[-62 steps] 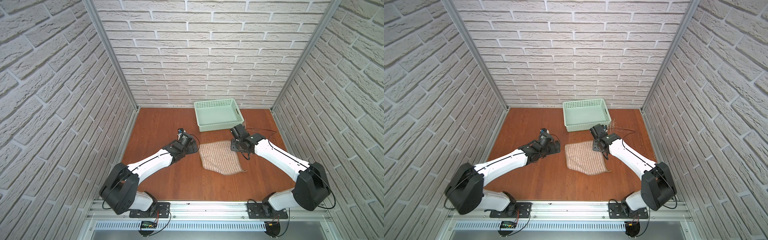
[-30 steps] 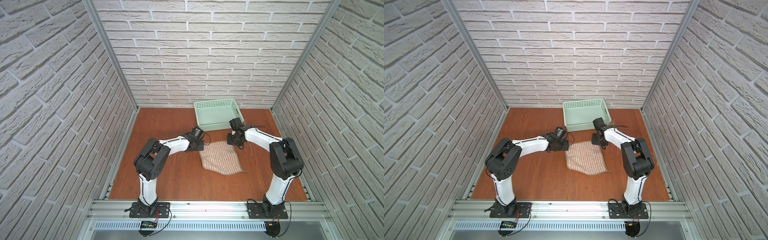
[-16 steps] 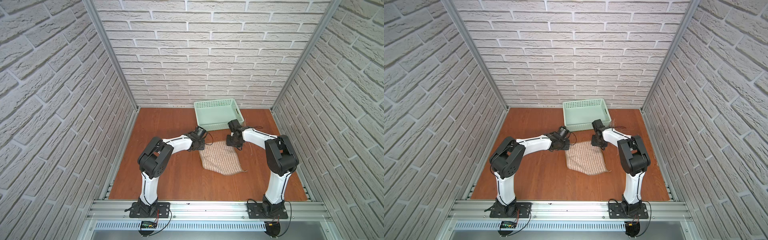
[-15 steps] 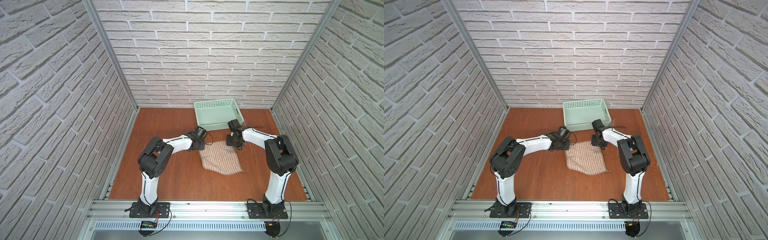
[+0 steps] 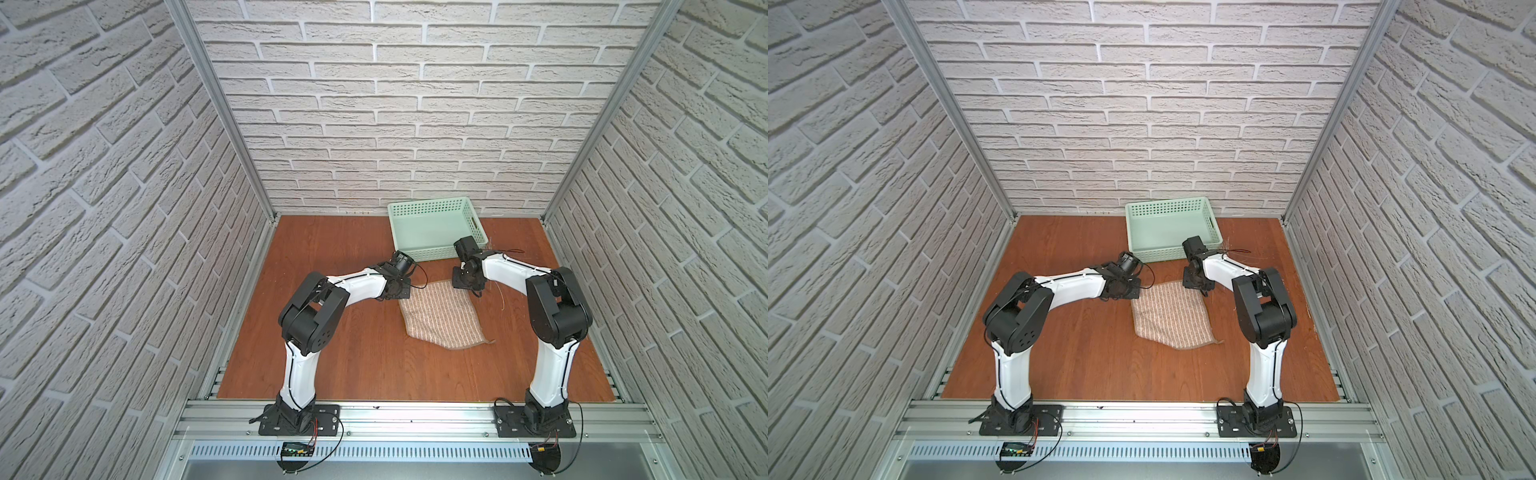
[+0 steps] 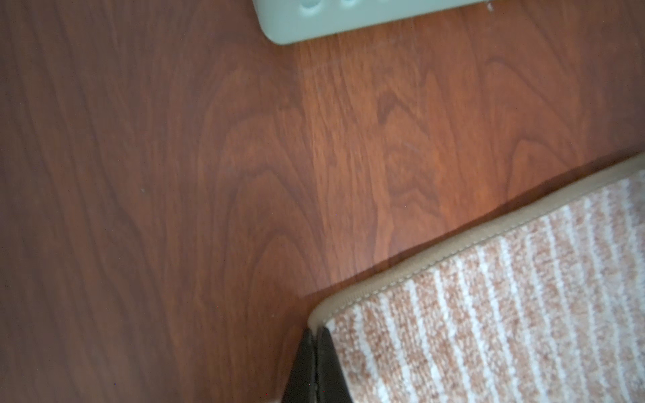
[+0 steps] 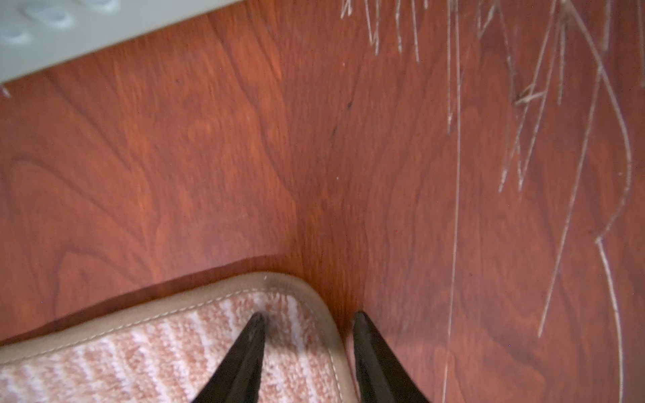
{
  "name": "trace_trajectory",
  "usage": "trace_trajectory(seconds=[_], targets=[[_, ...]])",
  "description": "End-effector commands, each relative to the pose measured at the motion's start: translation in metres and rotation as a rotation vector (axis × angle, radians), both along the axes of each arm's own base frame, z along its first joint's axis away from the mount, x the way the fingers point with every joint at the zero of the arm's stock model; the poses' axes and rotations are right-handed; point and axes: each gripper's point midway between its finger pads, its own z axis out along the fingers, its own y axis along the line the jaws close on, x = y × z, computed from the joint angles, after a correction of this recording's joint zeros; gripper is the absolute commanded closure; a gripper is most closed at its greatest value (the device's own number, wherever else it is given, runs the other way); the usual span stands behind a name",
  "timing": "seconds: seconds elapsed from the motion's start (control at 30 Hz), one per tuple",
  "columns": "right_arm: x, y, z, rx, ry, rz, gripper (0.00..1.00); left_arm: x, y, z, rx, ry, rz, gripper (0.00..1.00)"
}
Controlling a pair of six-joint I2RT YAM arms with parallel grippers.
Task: Fold the square dishcloth
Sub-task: Flatten out the cleaning item at the center of the board.
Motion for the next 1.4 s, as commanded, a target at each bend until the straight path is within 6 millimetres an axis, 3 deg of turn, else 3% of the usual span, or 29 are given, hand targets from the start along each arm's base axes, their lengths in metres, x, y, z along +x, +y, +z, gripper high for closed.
trace_trajectory(seconds=[0.0, 0.07, 0.2, 0.3, 0.33, 0.47, 0.63, 0.83, 1.0, 1.17, 1.37], targets=[[-0.001, -0.003, -0.009, -0.025, 0.028, 0.004, 0.56, -0.009, 0.005, -0.012, 0.048, 0.040, -0.019, 1.00], [-0.001, -0.003, -0.012, -0.024, 0.035, 0.008, 0.61, -0.008, 0.004, -0.011, 0.046, 0.036, -0.018, 1.00], [-0.002, -0.003, -0.012, -0.031, 0.038, 0.015, 0.88, -0.004, 0.004, 0.000, 0.036, 0.007, -0.012, 1.00], [-0.002, -0.006, 0.001, -0.041, 0.015, 0.019, 0.95, 0.000, 0.006, 0.024, 0.022, -0.051, -0.004, 1.00], [-0.001, -0.007, 0.016, -0.039, -0.019, 0.019, 0.96, 0.000, 0.006, 0.032, 0.021, -0.071, -0.003, 1.00], [-0.008, -0.008, 0.050, -0.024, -0.088, 0.022, 0.97, -0.003, 0.012, 0.077, 0.019, -0.181, 0.002, 1.00], [-0.031, -0.002, 0.093, -0.002, -0.168, 0.043, 0.97, -0.018, 0.021, 0.121, 0.007, -0.285, 0.023, 1.00], [-0.069, 0.011, 0.143, 0.049, -0.260, 0.081, 0.97, -0.048, 0.021, 0.173, -0.043, -0.400, 0.005, 1.00], [-0.104, 0.019, 0.183, 0.126, -0.342, 0.108, 0.97, -0.071, 0.020, 0.204, -0.067, -0.459, -0.015, 1.00], [-0.141, 0.014, 0.208, 0.208, -0.398, 0.112, 0.96, -0.096, 0.026, 0.224, -0.117, -0.496, -0.016, 1.00], [-0.187, 0.014, 0.206, 0.305, -0.354, 0.131, 0.96, -0.133, 0.033, 0.237, -0.200, -0.504, -0.016, 1.00]])
